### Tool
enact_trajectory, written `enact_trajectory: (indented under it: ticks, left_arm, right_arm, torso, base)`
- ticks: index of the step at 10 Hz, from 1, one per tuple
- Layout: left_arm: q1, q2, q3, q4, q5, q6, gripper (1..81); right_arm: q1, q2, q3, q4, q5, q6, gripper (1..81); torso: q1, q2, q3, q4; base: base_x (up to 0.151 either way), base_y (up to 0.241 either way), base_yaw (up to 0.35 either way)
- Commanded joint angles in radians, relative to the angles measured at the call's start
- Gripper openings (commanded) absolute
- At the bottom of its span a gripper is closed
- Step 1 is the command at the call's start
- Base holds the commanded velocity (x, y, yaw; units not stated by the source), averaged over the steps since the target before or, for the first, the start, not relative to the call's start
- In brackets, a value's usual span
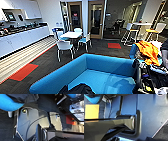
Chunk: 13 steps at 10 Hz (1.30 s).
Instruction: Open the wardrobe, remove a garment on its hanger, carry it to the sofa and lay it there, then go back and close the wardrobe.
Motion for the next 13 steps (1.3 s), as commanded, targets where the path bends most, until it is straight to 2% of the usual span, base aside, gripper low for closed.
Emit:
enact_trajectory:
  ticks: [1, 5, 13]
  left_arm:
    - [-0.002, 0.031, -0.043, 0.015, -0.034, 0.001, 81.1]
    - [0.002, 0.057, -0.061, 0.018, -0.034, 0.002, 81.1]
    - [0.002, 0.075, -0.063, 0.032, -0.034, 0.002, 81.1]
  right_arm:
    - [0.022, 0.009, -0.001, -0.004, -0.052, -0.002, 81.1]
    - [0.017, 0.022, -0.033, -0.005, -0.052, -0.003, 81.1]
    - [0.019, 0.023, -0.037, -0.007, -0.052, -0.003, 81.1]
  torso:
    - [0.001, 0.0, 0.0, 0.0]
    - [0.001, 0.0, 0.0, 0.0]
    - [0.001, -0.001, 0.001, 0.0]
  base:
    - [0.0, 0.0, 0.0]
    - [-0.016, 0.0, 0.0]
    - [-0.096, 0.0, 0.0]
